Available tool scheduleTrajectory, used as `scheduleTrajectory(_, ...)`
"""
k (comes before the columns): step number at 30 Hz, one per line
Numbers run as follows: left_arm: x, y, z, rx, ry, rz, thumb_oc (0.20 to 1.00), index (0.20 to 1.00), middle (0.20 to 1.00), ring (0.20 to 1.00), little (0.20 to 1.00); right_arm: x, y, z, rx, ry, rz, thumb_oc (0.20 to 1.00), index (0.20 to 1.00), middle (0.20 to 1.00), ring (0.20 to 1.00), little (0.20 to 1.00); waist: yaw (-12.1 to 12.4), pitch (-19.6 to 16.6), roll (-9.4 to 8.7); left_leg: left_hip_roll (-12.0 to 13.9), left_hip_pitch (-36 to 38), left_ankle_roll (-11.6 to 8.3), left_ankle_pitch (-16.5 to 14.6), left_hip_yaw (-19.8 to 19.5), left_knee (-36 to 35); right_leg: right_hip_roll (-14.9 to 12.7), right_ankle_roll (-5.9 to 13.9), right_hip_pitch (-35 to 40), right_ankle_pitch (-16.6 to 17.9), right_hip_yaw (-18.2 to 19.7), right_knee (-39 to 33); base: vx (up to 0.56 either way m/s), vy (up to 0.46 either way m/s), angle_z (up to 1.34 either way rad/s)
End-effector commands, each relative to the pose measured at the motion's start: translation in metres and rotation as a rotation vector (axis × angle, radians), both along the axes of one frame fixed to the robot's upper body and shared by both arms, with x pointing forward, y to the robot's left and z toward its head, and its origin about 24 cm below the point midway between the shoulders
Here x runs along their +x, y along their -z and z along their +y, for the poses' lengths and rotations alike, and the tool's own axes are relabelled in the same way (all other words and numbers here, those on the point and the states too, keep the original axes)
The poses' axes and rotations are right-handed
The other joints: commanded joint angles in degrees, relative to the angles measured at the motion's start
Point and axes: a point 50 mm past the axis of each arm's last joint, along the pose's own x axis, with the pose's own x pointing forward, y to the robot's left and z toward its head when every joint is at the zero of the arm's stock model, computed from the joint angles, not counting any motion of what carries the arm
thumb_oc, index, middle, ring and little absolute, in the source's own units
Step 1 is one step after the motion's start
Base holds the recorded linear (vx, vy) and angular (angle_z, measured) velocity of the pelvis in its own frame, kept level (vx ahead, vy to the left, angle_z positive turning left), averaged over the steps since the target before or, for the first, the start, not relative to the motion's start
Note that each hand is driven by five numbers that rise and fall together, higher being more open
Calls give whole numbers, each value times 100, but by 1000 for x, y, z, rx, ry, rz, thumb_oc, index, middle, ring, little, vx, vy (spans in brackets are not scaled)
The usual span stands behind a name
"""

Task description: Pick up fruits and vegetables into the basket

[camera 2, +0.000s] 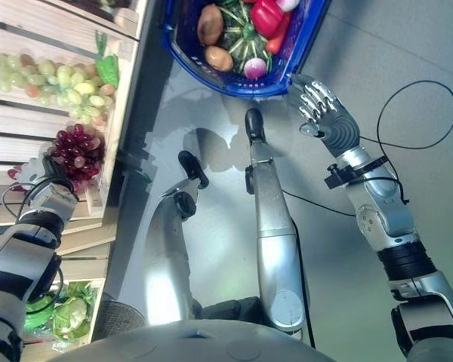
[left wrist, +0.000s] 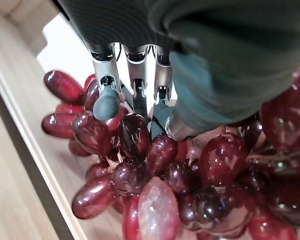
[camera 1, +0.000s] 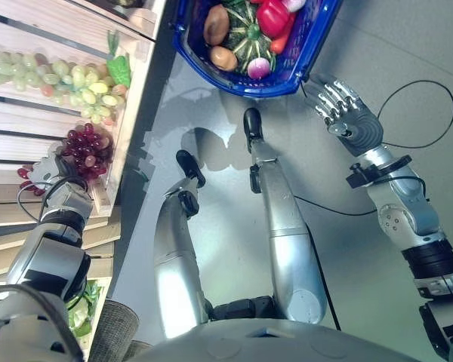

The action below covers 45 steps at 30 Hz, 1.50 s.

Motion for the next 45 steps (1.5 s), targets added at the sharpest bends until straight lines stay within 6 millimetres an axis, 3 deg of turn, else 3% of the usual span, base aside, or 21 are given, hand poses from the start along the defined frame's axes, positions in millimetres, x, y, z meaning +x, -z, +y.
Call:
scheduleTrajectory(1,-34,33,16,-129,-110,87,200,200,200,200,200,-7,-17,22,48,-86,-103,1000,1000,1000,1000,1000,198,-173,-403,-136,85,13,39,421,-234,-40,307,142,-430,125,263,8,8,20)
scheduleTrajectory(13,-36,48,9,-503,-57,90,200,200,200,200,200,-7,-1,33,8,-146,1,1000,1000,1000,1000,1000,240,-173,-429,-150,829,104,3,491,-347,-120,306,880,-525,32,203,11,10,3)
scheduleTrajectory(19,-31,44,4,-540,24,69,200,200,200,200,200,-10,6,42,-32,-196,54,1000,1000,1000,1000,1000,255,-173,-366,-202,1255,110,30,540,-491,-177,319,1319,-517,23,58,37,31,0)
scheduleTrajectory(27,-17,25,-2,-534,84,-98,200,200,200,200,200,-13,10,51,-57,-228,81,1000,1000,1000,1000,1000,323,-173,-278,-251,1494,127,-3,577,-523,-245,291,1607,-591,-15,-23,11,7,0)
scheduleTrajectory(36,-17,43,-26,-704,140,-126,200,200,200,200,200,-17,17,52,-37,-224,99,1000,1000,1000,1000,1000,341,-173,-304,-266,1499,165,-35,581,-505,-188,254,1618,-651,1,25,0,0,0)
scheduleTrajectory(41,-16,41,-26,-704,126,-179,200,200,200,200,200,-18,20,51,-41,-226,104,1000,1000,1000,1000,1000,341,-173,-326,-242,1500,182,-64,608,-463,-171,233,1621,-687,-15,66,0,0,0)
scheduleTrajectory(43,-16,39,-25,-673,103,-201,878,878,878,878,878,-18,21,51,-40,-227,107,1000,1000,1000,1000,1000,344,-173,-341,-230,1483,189,-70,605,-440,-163,227,1612,-706,-23,97,0,0,0)
scheduleTrajectory(44,-15,35,-24,-629,107,-206,1000,1000,1000,1000,1000,-17,21,51,-37,-228,109,1000,1000,1000,1000,1000,347,-173,-353,-218,1461,183,-73,601,-418,-160,224,1596,-716,-26,124,12,-38,0)
scheduleTrajectory(45,-14,32,-22,-589,103,-223,1000,1000,1000,1000,1000,-17,21,51,-34,-229,109,1000,1000,1000,1000,1000,352,-173,-373,-209,1429,182,-74,587,-397,-149,216,1572,-723,-27,149,15,-58,0)
